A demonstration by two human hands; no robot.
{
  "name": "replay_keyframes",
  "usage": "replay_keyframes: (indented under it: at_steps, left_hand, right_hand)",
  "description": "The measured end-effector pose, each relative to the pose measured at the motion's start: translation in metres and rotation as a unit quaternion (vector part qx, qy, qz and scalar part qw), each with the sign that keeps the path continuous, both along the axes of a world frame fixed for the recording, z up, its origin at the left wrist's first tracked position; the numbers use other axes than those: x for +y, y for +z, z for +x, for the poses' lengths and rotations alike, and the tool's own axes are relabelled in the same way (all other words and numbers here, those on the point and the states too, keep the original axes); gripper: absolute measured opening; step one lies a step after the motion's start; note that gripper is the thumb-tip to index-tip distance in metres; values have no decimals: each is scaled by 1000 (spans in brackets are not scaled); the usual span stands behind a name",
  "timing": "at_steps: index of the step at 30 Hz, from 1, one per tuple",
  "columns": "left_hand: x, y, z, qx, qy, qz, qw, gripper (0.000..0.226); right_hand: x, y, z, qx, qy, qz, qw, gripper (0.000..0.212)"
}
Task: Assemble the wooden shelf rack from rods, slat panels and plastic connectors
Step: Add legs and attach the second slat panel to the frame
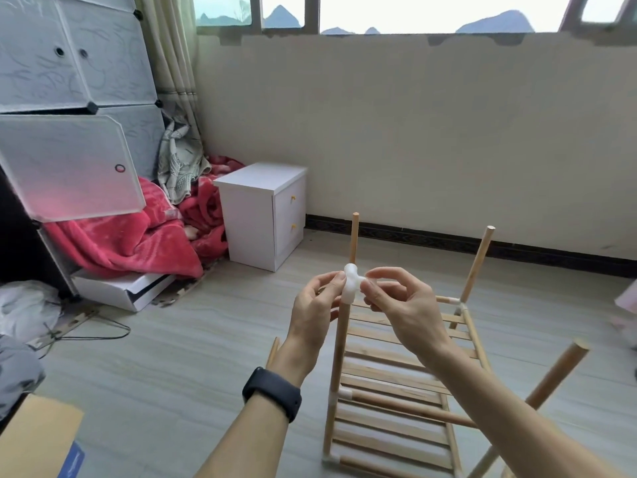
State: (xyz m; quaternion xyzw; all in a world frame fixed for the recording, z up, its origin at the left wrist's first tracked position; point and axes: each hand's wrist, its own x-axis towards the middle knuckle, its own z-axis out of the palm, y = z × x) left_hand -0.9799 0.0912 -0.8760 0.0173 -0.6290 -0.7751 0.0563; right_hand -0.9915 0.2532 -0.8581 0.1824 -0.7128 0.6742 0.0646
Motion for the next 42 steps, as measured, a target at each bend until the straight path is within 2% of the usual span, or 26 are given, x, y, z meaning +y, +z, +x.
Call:
replay_keyframes:
  at_steps: [8, 11, 15, 18, 42]
  left_hand:
    - [-3, -3, -2, -8, -1, -10, 1000, 30]
    - [-4, -3, -1, -10, -12, -28, 999, 38]
    - [-6, -2, 0, -20, -26, -56, 998, 34]
    - [-6, -1, 1, -18, -27, -76, 997, 43]
    - [-16, -4, 10, -8, -60, -118, 991, 51]
  right_hand:
    - [-2, -6, -2, -10, 13, 14, 1000, 39]
    - [-2, -7, -1, -6, 14, 20, 1000, 40]
    - [-2, -9, 0, 3, 15, 19, 1000, 36]
    - [-1, -10, 0, 11, 16, 24, 1000, 32]
    - [2, -12, 0, 3, 10, 53, 999, 36]
